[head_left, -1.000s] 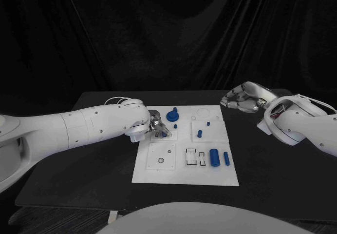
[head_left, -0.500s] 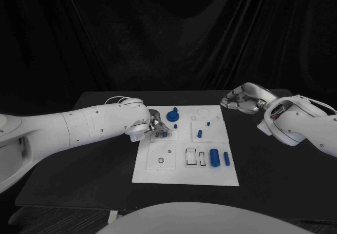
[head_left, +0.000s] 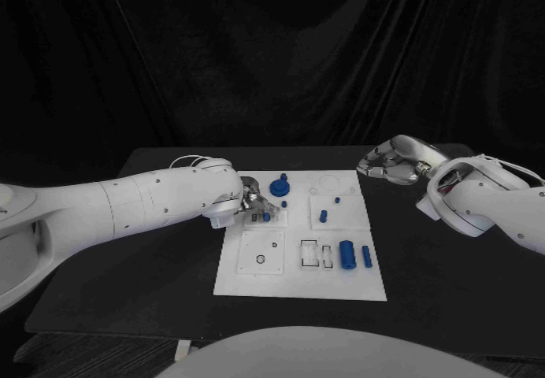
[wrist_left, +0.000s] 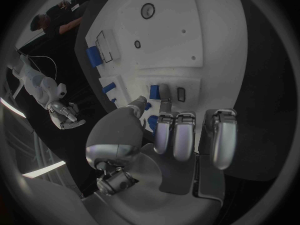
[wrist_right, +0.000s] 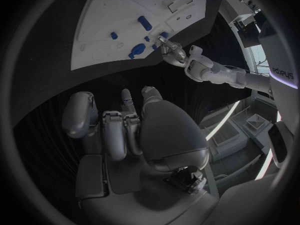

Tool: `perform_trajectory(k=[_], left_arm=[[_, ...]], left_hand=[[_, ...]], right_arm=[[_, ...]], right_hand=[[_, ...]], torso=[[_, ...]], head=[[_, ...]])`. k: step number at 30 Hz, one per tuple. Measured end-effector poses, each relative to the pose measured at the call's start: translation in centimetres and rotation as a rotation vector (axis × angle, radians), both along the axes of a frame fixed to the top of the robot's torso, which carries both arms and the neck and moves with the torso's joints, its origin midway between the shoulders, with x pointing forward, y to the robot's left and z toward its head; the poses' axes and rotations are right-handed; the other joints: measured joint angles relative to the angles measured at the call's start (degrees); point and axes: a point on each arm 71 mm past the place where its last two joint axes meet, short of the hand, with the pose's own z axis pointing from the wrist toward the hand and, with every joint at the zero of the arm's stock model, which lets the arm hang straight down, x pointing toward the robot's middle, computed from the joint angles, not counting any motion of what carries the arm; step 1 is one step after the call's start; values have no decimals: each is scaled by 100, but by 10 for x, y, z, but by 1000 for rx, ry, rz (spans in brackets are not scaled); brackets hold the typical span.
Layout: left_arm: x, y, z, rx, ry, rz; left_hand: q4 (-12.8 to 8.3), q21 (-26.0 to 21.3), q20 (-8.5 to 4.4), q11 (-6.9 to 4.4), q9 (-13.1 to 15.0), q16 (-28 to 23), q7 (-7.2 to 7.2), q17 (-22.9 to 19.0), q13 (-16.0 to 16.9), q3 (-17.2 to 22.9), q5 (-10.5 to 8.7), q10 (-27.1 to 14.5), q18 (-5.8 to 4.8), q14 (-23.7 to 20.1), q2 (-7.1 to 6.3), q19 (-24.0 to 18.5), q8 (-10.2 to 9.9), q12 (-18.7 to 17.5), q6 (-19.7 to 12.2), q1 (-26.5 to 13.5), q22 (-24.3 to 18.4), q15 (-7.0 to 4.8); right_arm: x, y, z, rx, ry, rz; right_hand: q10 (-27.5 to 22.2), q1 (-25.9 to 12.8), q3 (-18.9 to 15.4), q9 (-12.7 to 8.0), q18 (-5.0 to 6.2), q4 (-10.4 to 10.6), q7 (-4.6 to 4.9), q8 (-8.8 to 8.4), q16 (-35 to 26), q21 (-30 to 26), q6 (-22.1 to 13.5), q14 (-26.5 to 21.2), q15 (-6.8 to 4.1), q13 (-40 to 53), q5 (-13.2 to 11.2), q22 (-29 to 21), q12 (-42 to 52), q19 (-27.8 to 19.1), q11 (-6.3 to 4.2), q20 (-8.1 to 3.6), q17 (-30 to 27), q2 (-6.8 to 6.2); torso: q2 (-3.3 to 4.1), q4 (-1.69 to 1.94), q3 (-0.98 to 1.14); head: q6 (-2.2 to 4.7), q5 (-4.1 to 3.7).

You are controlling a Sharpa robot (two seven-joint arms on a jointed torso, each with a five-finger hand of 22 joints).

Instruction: Assemble the parts on the task board

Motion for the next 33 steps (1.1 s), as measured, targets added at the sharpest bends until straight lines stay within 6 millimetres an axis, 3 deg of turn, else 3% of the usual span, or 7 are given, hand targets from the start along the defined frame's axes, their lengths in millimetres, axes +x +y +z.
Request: perform_trajectory(k=[4,6,18,33], left_arm=[[-1,0,0,-2,-1,0],[-2,1,0,-5,-3,0],[-14,6,5,-18,-94,-27],[-13,6,9,0,-183,-56]], left_hand=[[-40,0,0,0,41,0,-24,0,0,-50,0,0,0,0,-1,0,2,0,-39,115,0,0],[-59,0,0,0,58,0,-11,0,0,-69,0,0,0,0,-19,0,13,0,-52,141,0,0],[24,0,0,0,449,0,-32,0,0,-336,0,0,0,0,-84,0,388,0,-234,270,-1,0],[23,-29,-1,0,491,0,18,5,0,-367,118,0,0,0,-36,0,388,0,-469,405,-1,0]], right_arm=[[0,0,0,-1,2,0],[0,0,-1,-1,3,0],[0,-2,-2,-4,7,-4],[0,-2,-3,-7,14,-3]], right_hand=[[0,0,0,0,5,0,0,0,0,-5,0,0,0,0,0,0,0,0,0,0,0,0],[0,0,0,0,95,0,0,0,0,-27,0,0,0,0,0,0,0,0,0,0,0,-1],[0,-1,0,-4,94,0,0,0,0,-27,0,0,0,0,0,0,2,0,0,0,0,-1],[0,23,0,-4,94,0,0,0,0,-27,0,0,0,5,0,-1,-11,0,0,0,0,-25]], torso=[[0,0,0],[0,1,0],[-1,1,0],[-7,2,1]], head=[[0,1],[0,1],[0,14],[0,44]])
